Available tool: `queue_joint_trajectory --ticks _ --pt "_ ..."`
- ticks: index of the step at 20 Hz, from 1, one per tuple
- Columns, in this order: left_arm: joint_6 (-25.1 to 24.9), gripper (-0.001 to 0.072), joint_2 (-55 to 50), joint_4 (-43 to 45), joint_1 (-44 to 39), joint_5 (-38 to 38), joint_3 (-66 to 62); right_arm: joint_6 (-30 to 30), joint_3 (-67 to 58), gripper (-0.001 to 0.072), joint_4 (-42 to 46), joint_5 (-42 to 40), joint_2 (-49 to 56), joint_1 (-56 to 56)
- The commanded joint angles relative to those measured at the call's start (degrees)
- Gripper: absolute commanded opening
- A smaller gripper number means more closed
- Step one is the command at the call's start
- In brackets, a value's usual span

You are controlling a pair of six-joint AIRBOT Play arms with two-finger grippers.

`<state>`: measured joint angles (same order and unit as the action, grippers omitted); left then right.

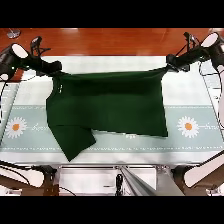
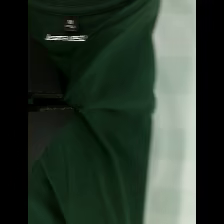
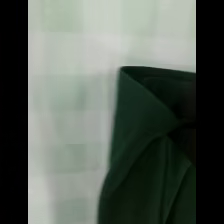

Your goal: Fold the shirts.

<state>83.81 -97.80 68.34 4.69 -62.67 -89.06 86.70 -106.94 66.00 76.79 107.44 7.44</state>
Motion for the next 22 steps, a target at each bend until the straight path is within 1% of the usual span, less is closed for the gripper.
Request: queue_joint_trajectory --ticks 1,3,6,7,8,9,10,12,13,14,16,18,19,21,22 --pt "-3.21 0.0023 -1.66 0.48 1.38 -13.4 -0.35 -4.04 0.79 0.0028 3.87 13.88 0.33 0.35" --pt "-3.21 0.0023 -3.41 1.75 1.36 -17.94 0.63 -4.0 5.01 0.0029 5.29 13.84 0.33 0.24" --pt "-3.19 0.0023 -5.66 1.7 1.27 -20.81 1.6 -2.51 11.52 0.0029 4.79 9.77 0.33 0.17" --pt "-3.02 0.0025 -6.01 1.7 1.25 -21.14 1.6 -2.47 12.72 0.0063 4.22 8.59 0.35 0.07" --pt "-2.75 0.0131 -6.08 1.7 1.22 -21.88 1.55 -2.43 13.25 0.029 3.41 8.26 0.37 -0.11" --pt "-2.78 0.0524 -5.9 1.7 1.29 -23.28 1.49 -2.89 13.18 0.0653 2.51 9.4 0.31 -0.11" --pt "-3.04 0.0707 -5.75 2.84 1.51 -25.86 1.07 -4.74 12.98 0.0634 1.6 11.61 0.07 -0.11" --pt "-1.92 0.0707 -4.57 6.16 2.47 -29.97 0.66 -5.14 12.92 0.0633 3.85 15.93 -1.53 1.11" --pt "-0.72 0.0707 -2.67 6.05 3.43 -29.94 1.57 -6.03 13.09 0.0632 3.93 17.79 -3.13 2.14" --pt "-0.7 0.0707 -0.17 6.1 4.28 -29.66 3.43 -6.05 14.36 0.0632 3.93 17.33 -5.62 3.17" --pt "-1.31 0.0707 5.95 6.21 6.19 -28.72 10.67 -6.25 21.64 0.0632 2.75 10.49 -13.29 4.9" --pt "-2.84 0.0706 11.89 8.22 8.79 -28.39 21.42 -7.54 34.16 0.0632 -0.15 1.03 -22.77 5.35" --pt "-2.78 0.0706 14.14 9.18 10.54 -27.98 27.1 -8.37 41.09 0.0632 -2.54 -3.5 -27.43 5.27" --pt "-2.36 0.0705 18.6 7.04 15.41 -23.23 37.22 -11.67 55.01 0.0632 -10.16 -11.02 -36.57 4.31" --pt "-3.02 0.0705 21.2 3.19 18.14 -19.74 40.92 -12.68 59.91 0.0632 -13.53 -13.05 -39.93 4.17"
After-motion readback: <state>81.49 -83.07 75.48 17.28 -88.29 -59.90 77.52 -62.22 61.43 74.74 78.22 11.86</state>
